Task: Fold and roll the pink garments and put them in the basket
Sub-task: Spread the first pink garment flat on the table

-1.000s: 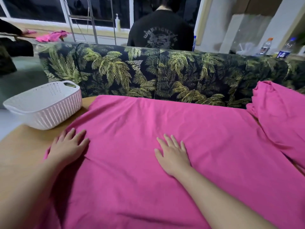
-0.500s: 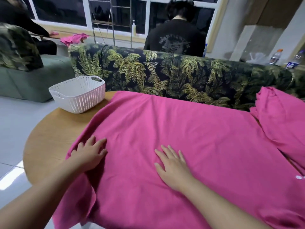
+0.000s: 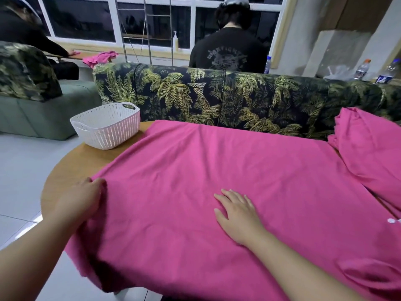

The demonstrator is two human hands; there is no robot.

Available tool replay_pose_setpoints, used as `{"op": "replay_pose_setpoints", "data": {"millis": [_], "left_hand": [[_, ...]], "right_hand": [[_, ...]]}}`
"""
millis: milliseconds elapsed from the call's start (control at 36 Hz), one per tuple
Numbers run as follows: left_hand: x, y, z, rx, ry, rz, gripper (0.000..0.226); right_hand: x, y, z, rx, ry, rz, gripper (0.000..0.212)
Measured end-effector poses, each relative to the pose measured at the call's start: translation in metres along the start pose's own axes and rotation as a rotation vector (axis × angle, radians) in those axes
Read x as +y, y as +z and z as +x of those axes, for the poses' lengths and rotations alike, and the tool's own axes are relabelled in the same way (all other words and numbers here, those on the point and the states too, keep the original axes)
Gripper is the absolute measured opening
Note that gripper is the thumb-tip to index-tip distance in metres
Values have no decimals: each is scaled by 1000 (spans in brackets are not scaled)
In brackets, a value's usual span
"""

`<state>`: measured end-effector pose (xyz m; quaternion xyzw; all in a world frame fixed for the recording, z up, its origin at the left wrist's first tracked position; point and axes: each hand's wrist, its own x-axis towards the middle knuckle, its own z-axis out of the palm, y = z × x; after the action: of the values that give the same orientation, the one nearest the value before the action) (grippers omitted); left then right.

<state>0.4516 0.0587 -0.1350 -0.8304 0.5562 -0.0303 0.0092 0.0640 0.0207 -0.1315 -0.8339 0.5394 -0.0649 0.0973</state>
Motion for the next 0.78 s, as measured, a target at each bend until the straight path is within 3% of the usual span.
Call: {"op": "replay_pose_setpoints", "data": {"millis": [111,250,333,417,472,611,778], "left_hand": [[26,1,15,68,-33,-186,30],[62,2,14,-151,13,-173,55],[76,0,13,-152,54,-178,57],[91,-6,25,-88,28,-241,48],[104,-10,36,0,32,-271,42],[123,-6,77,34,83,-231,63],[100,2,133,20,-118,-268,84]], "right_hand": [[-6,-2,10,82,19,-19,41],[-7,-8,26,107,40,2,29],[-2,-11,31,122,58,26,28],[11,-14,38,179,169,-9,37],[23,-15,43,118,287,-51,51],[46,-13,56,-33,422,-29,61],[52,-13,69,-15,425,-42,59]]}}
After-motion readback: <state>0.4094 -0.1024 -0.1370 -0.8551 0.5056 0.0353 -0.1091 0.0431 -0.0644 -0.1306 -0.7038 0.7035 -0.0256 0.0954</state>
